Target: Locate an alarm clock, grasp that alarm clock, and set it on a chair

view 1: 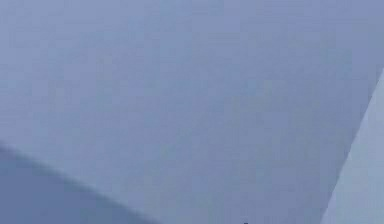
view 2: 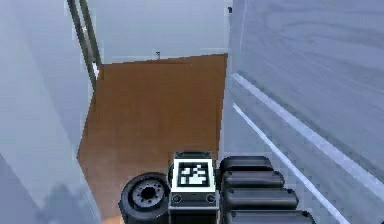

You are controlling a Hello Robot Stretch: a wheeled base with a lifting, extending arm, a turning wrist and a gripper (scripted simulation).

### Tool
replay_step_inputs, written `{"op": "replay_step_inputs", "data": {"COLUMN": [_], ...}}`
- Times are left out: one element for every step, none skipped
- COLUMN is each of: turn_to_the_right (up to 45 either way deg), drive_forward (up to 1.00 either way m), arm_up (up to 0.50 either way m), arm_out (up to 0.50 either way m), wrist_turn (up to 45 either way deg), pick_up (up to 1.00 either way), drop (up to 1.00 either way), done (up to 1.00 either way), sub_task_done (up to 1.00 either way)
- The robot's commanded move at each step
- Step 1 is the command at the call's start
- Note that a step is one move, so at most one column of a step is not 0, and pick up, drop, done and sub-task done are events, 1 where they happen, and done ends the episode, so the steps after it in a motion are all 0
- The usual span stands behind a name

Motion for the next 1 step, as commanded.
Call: {"op": "replay_step_inputs", "data": {"turn_to_the_right": [0.0], "drive_forward": [0.05], "arm_up": [0.0], "arm_out": [0.0], "wrist_turn": [0.0], "pick_up": [0.0], "drop": [0.0], "done": [0.0], "sub_task_done": [0.0]}}
